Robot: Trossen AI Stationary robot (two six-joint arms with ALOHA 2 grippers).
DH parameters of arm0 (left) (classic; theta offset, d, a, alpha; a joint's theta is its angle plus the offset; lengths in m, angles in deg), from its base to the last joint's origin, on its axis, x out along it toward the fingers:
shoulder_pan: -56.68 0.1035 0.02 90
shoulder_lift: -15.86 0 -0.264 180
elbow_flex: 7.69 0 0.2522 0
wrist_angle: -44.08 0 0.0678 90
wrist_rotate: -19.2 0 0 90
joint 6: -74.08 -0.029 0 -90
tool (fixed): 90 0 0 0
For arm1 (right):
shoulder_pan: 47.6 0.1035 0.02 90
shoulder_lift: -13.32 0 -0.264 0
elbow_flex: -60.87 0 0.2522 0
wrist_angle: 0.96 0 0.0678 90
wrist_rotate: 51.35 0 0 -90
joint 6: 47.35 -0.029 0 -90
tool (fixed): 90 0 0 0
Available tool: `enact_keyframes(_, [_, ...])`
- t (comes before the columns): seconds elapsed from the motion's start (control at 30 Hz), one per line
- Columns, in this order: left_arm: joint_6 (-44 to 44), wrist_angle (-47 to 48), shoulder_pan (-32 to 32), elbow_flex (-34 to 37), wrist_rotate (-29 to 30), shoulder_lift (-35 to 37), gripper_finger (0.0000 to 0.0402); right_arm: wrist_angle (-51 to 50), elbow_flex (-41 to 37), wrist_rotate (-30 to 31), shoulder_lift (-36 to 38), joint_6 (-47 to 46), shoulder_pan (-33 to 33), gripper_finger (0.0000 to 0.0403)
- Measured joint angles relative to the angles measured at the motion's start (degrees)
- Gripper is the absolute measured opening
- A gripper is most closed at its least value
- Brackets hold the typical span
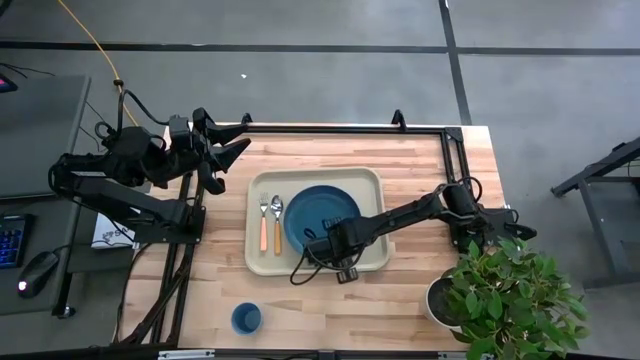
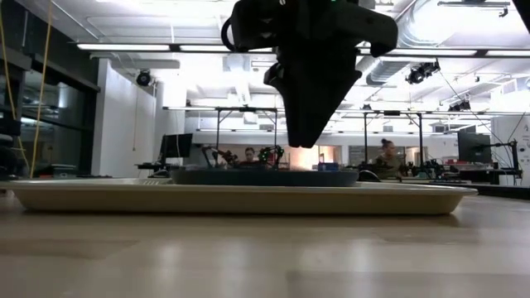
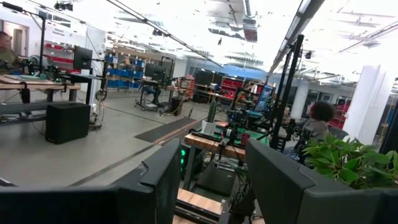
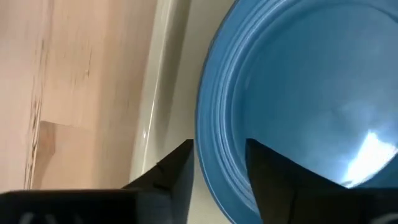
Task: Pick and place plate/cup/fork/spoon on tray
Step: Put the blue cup to the top right of the blue plate on the gray serving tray
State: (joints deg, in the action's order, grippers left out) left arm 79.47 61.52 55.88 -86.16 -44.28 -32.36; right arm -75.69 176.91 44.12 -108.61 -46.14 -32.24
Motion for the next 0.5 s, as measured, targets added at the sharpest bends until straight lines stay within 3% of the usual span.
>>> enact_keyframes(0.27, [0.0,0.0,0.0,0.0,0.0,0.0,0.0163,0.0,0.0,-1.3,0.0,-0.4,-0.3,0.0218])
enact_keyframes(0.5, [0.0,0.0,0.0,0.0,0.0,0.0,0.0163,1.3,0.0,-3.0,0.0,-0.8,-1.5,0.0252])
